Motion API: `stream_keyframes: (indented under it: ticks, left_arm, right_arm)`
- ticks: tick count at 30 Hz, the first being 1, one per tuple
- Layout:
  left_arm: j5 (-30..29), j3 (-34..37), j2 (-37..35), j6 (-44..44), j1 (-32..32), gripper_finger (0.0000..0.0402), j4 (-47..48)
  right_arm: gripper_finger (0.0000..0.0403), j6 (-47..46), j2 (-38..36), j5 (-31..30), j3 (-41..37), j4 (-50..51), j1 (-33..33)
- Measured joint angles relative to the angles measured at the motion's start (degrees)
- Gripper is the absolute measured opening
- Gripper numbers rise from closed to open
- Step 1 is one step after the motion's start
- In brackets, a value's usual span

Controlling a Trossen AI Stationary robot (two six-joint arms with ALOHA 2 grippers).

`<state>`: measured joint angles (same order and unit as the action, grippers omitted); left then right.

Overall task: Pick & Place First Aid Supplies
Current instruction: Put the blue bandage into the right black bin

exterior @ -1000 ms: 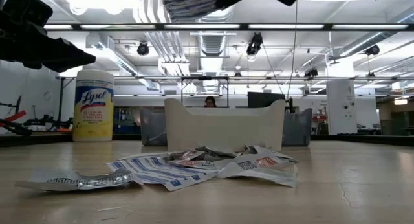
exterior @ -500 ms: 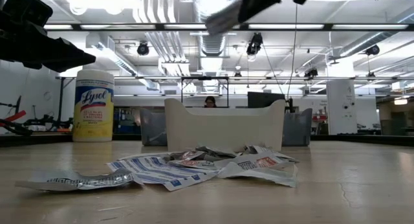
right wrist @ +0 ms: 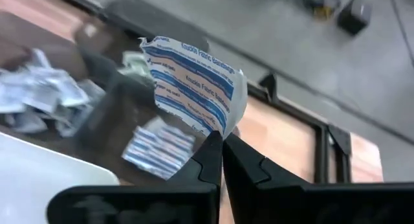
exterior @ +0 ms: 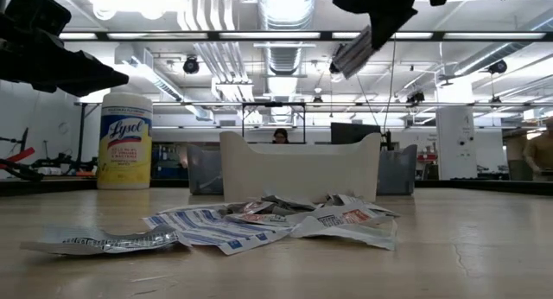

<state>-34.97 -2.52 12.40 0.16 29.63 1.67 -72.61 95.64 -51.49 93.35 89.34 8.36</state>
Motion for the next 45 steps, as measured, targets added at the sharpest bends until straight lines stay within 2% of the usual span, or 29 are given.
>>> stream_keyframes:
  ticks: [7, 14, 17, 28, 39, 45]
  left_arm:
    - [-0.25, 0.00, 0.01, 0.02, 0.01, 0.0177, 0.00]
    - [-1.75, 0.00, 0.01, 0.07, 0.01, 0.0177, 0.02]
    - [-2.92, 0.00, 0.02, 0.07, 0.00, 0.0177, 0.02]
    - [-3.71, 0.00, 0.00, 0.07, 0.00, 0.0177, 0.04]
    - [-4.03, 0.00, 0.00, 0.07, 0.00, 0.0177, 0.07]
    - [-4.03, 0.00, 0.00, 2.63, 0.01, 0.0177, 0.07]
  right_arm:
    - [0.0008, 8.67, -3.57, 10.12, -0.36, 0.01, -9.47]
    - [0.0008, 17.63, -6.00, 26.88, -0.36, -2.11, -20.02]
    - [0.0008, 21.31, -6.03, 32.05, -0.38, -3.24, -23.59]
    - [0.0008, 28.94, -6.01, 45.19, -1.25, -10.08, -30.77]
    - [0.0008, 29.33, -5.97, 50.32, -4.98, -13.40, -31.85]
    - [0.0008, 28.33, -5.90, 54.88, -10.19, -21.10, -31.91]
